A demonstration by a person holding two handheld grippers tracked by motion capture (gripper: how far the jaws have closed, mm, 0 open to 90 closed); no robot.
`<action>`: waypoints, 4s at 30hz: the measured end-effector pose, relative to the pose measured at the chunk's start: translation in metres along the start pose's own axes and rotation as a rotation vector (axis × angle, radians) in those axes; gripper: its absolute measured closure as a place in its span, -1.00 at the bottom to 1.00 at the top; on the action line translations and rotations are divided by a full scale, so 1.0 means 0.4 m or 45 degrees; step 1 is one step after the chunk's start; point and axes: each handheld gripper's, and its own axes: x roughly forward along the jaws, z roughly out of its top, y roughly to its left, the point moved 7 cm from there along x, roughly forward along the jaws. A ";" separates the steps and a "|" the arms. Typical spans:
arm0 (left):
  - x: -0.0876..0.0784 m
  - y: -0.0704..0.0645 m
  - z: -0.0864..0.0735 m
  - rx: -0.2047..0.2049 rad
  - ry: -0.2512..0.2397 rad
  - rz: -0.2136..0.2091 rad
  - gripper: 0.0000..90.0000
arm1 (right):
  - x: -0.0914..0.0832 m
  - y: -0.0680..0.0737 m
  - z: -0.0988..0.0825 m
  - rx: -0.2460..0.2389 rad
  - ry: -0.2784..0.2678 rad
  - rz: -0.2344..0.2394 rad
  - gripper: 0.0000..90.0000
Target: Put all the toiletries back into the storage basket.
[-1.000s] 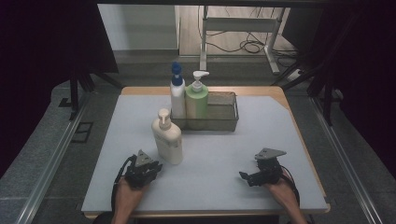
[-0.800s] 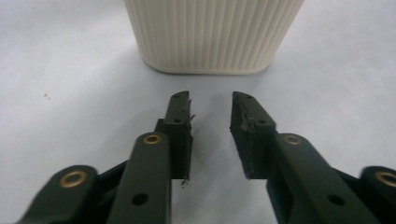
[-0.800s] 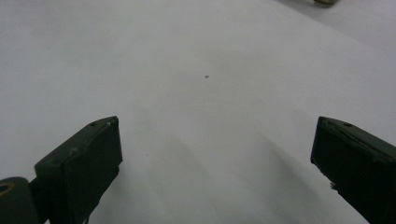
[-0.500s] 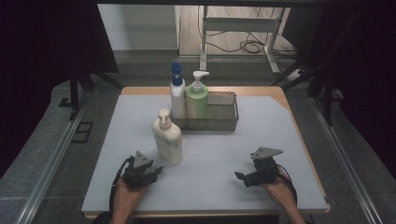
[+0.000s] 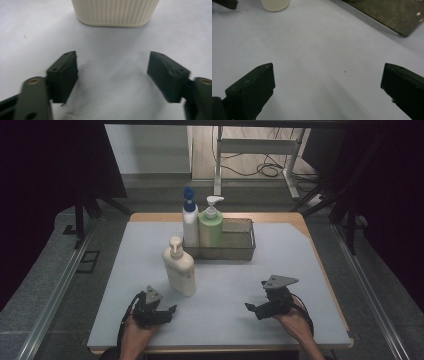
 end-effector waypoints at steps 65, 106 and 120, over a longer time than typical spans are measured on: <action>0.009 -0.011 -0.010 -0.014 0.008 -0.018 -0.74 | 0.161 0.168 0.310 -0.081 -0.060 0.197 -0.87; 0.010 -0.010 -0.010 -0.013 0.008 -0.016 -0.74 | 0.307 0.241 0.438 -0.066 -0.083 0.180 -0.36; 0.010 -0.010 -0.010 -0.013 0.008 -0.016 -0.74 | 0.312 0.248 0.446 -0.095 -0.100 0.083 -0.15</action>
